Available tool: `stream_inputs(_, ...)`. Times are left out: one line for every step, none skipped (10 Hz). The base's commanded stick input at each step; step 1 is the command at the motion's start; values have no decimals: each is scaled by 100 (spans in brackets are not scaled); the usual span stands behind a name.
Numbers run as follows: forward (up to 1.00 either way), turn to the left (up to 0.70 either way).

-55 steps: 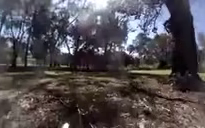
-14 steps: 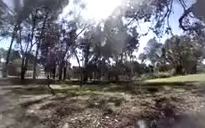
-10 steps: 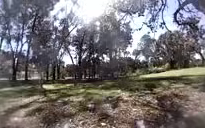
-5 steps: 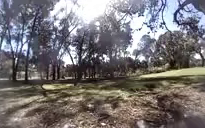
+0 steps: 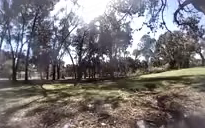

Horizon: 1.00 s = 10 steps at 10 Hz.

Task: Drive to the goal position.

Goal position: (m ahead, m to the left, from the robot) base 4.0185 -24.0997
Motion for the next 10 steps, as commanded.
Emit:
stream_inputs(70, 0)
stream_inputs(70, 0)
stream_inputs(70, 0)
stream_inputs(70, 0)
stream_inputs(70, 0)
stream_inputs(70, 0)
stream_inputs(70, 0)
stream_inputs(70, 0)
stream_inputs(70, 0)
stream_inputs(70, 0)
